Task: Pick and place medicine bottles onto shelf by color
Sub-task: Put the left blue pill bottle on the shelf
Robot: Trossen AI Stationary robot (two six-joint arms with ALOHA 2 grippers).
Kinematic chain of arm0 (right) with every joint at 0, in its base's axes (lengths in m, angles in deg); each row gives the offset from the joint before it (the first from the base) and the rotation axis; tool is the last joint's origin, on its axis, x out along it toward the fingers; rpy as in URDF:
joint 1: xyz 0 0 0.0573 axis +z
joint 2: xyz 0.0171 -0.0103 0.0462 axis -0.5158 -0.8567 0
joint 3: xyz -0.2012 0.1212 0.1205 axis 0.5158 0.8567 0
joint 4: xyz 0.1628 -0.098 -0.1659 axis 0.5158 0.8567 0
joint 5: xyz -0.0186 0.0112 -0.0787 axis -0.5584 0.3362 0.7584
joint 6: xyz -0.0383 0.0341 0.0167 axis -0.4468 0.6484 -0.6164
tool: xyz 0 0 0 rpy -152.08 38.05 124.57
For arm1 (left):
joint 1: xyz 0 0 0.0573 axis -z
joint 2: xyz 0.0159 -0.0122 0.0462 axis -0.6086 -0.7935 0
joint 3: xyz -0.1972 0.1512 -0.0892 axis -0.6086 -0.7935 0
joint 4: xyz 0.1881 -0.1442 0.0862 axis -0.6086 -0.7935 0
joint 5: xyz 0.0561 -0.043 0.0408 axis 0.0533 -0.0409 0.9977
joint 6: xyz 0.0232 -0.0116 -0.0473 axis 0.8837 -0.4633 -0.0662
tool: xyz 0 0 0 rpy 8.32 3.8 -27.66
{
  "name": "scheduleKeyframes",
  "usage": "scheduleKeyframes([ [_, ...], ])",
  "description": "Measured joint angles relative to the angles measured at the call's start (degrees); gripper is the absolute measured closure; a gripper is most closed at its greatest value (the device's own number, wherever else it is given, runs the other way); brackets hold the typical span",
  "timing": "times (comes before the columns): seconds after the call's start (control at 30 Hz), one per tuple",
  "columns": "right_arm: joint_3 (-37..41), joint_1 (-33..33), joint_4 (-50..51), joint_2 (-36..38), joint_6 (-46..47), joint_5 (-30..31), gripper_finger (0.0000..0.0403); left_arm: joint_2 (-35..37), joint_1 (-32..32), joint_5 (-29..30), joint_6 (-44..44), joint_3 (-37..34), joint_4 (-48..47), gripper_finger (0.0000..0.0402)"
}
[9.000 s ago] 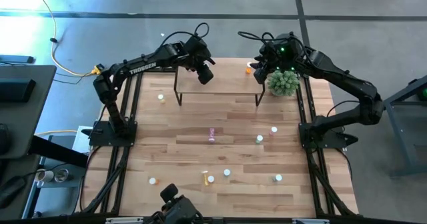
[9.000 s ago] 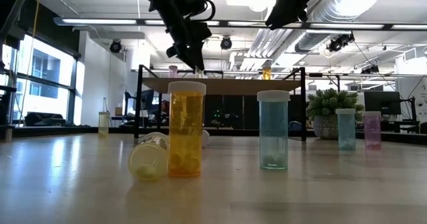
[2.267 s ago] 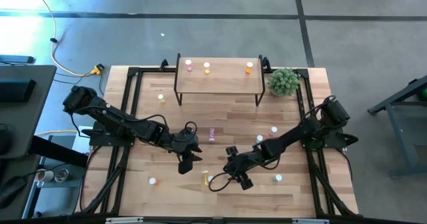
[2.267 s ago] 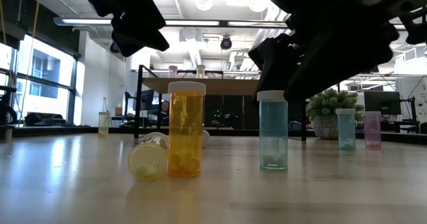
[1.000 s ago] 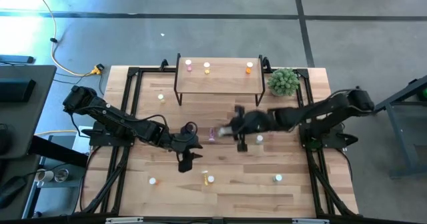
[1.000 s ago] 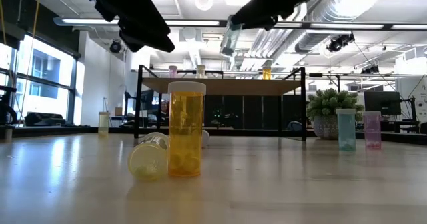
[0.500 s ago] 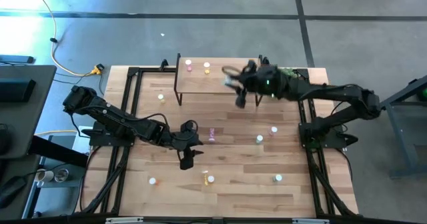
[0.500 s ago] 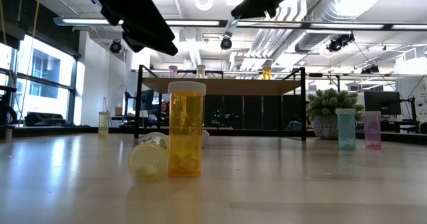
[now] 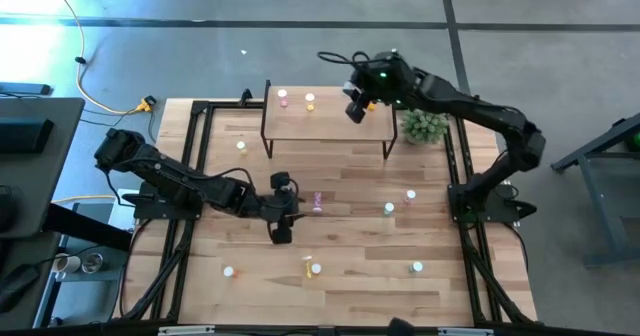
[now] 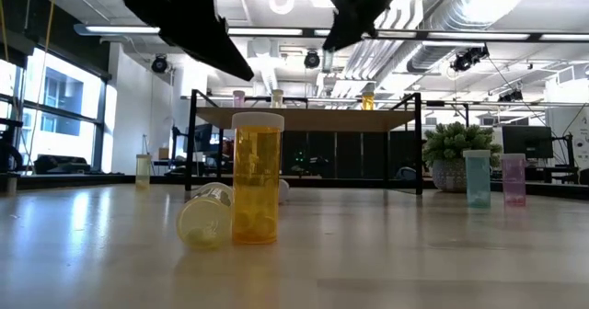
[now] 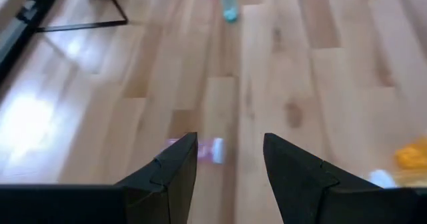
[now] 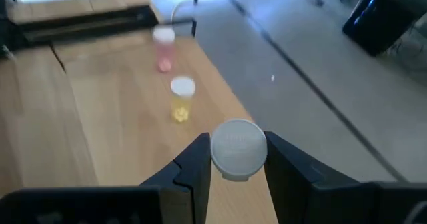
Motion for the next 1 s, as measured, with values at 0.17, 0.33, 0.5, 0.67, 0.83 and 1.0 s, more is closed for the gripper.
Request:
scheduleKeyframes([
  [0.17, -1.23, -0.83, 2.24, -3.93, -0.07, -2.31, 0.0297, 0.0, -3.18, -0.07, -0.04, 0.0, -0.52, 0.0241],
  [0.33, -1.23, -2.1, 2.67, -6.36, 1.37, -2.97, 0.0297, 0.0, -5.21, -0.95, -0.08, 0.0, -0.57, 0.0241],
  [0.5, -1.23, -3.23, 3.21, -7.45, 3.45, -3.86, 0.0297, 0.0, -6.59, -3.18, -0.06, 0.0, -0.08, 0.0241],
  [0.67, -1.19, -3.7, 3.28, -7.5, 4.88, -4.08, 0.0297, 0.0, -8.05, -3.55, -0.06, 0.0, -0.01, 0.0241],
  [0.83, -1.09, -3.76, 3.21, -8.68, 4.97, -4.08, 0.0297, 0.0, -9.03, -3.53, -0.06, 0.0, 0.01, 0.0241],
  [1.0, -1.05, -3.74, 3.17, -10.21, 5.38, -4.08, 0.0297, 0.0, -8.98, -3.57, -0.06, 0.0, 0.0, 0.0241],
])
